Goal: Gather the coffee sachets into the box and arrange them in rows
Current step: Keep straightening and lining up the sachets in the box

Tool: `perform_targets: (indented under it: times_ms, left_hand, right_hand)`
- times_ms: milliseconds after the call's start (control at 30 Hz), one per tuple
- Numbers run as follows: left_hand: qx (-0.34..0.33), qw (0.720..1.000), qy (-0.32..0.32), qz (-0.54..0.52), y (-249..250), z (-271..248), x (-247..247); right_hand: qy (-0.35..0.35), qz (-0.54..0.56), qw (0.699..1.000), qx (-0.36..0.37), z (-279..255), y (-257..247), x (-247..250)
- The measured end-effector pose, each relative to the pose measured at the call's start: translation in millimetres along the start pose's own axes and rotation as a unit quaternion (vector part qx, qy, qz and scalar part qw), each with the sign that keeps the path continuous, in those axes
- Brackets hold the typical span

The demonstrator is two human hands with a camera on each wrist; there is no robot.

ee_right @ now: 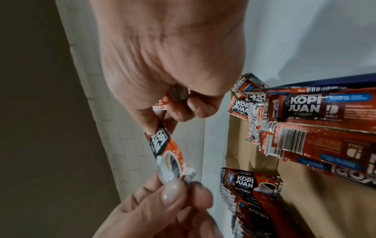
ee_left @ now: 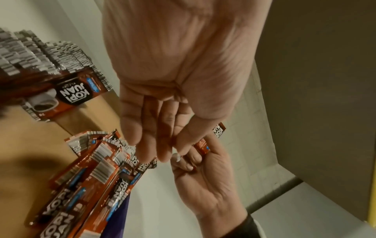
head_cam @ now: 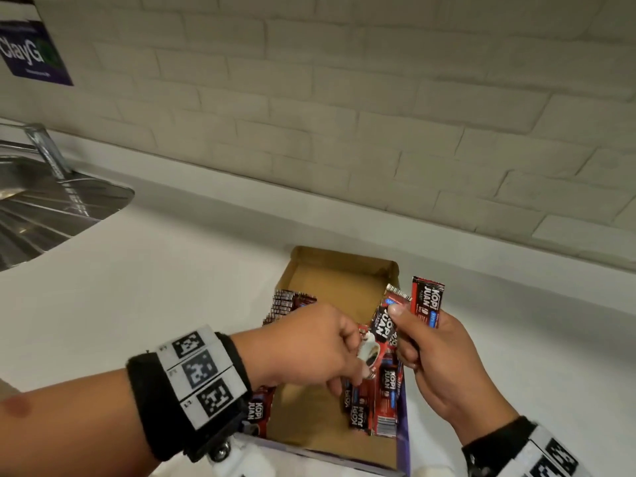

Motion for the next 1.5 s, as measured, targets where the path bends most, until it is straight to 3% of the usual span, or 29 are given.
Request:
perform_targets:
  times_ms: [67, 233, 367, 533, 667, 833, 1033, 1500]
  left_hand:
    - [-0.014, 1.0, 0.016, 0.0, 1, 1, 3]
    - [-0.079, 0.98, 0.162, -0.09, 18, 4, 22]
    - [-0.08, 0.98, 0.176, -0.05, 21, 6, 34]
    - [-0.091, 0.963, 0.228, -0.111, 14, 4, 64]
    - [-0.07, 0.966, 0.229, -0.094, 5, 3, 87]
    - [-0.006, 0.973, 0.225, 0.041, -22, 12, 96]
    - [0.032, 0.957, 0.199, 0.21, -47, 28, 80]
    - [0.042, 0.927, 0.168, 0.331, -58, 51, 72]
  right_hand:
    - [-0.016, -0.034, 0.999, 0.015, -3, -2, -2]
    - [-0.053, -0.133, 0.99, 0.015, -8, -4, -10]
    - [-0.055, -0.176, 0.983, -0.011, -11, -1, -15]
    - [-0.054, -0.218, 0.973, -0.059, -11, 9, -13]
    - [-0.033, -0.229, 0.97, -0.071, -6, 12, -6]
    - [-0.014, -0.169, 0.981, -0.096, -3, 16, 2]
    - [-0.016, -0.125, 0.987, -0.102, 1, 20, 12]
    - [-0.019, -0.091, 0.989, -0.119, 2, 23, 14]
Point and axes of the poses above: each hand's wrist, its own z-axis towards the middle knuckle, its own x-axis out of the back of the hand, y = z × x, the point moved 2 cm from there along z, towards the middle knuckle, and after that the axes turned 4 degrees about -x, right-handed, at the moved point
